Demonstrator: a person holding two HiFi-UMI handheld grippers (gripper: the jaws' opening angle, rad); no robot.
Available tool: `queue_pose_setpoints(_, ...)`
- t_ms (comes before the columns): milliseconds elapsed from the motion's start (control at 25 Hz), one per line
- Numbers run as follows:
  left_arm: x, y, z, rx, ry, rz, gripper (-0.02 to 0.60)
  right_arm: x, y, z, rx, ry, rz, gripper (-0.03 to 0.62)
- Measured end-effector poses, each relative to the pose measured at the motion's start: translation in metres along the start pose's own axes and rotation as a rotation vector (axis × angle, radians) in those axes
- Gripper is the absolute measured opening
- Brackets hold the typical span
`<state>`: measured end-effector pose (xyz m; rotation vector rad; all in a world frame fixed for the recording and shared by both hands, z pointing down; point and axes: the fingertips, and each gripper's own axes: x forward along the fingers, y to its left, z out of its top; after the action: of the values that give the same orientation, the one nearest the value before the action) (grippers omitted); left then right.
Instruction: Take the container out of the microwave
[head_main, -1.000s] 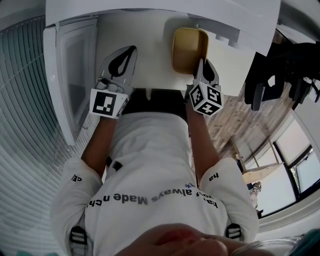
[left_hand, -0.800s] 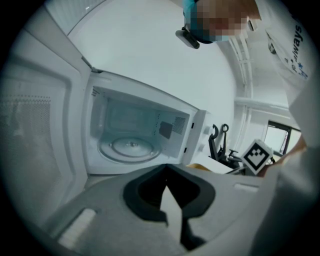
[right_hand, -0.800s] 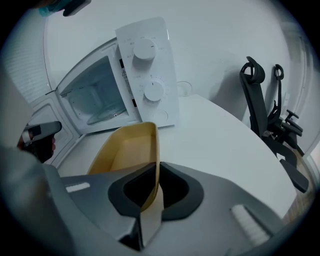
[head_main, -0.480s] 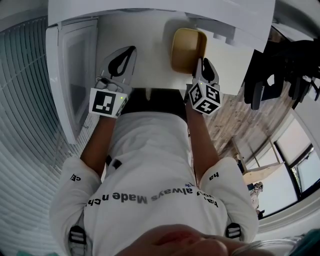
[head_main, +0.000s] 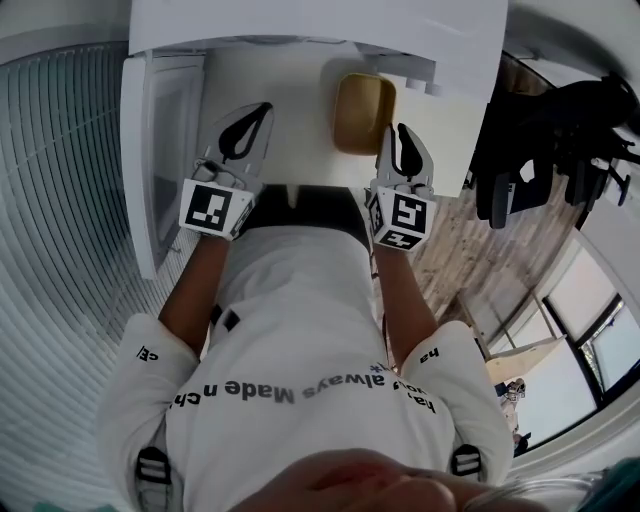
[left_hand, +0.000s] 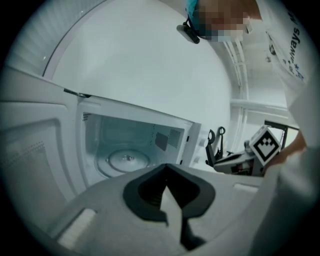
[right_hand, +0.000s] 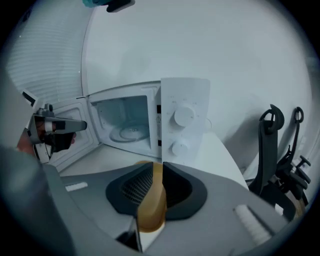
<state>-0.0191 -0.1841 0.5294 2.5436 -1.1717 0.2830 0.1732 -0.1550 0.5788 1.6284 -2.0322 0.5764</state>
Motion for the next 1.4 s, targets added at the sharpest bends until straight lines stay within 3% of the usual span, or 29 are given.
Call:
queue_pose_setpoints(360,-0.021,-0.020,0.045,-0.006,-0.026,-0.028,0.003,-0.038,0.037,0.077,-0.054,-0.113,0.126,0.057)
queue_pose_setpoints(880,-0.063,-0.043,0.144,0.045,-0.109,-0.027,0.003,-0.108,0.091,0.179,-0.124,-0.232,0.303,0.050)
queue_pose_setpoints(1400,-0.089,-0.070,0.210,0.085,-0.169,-0.050,0.003,-0.164,0.109,0.245,-0.173,-0.334,0.369,0.049)
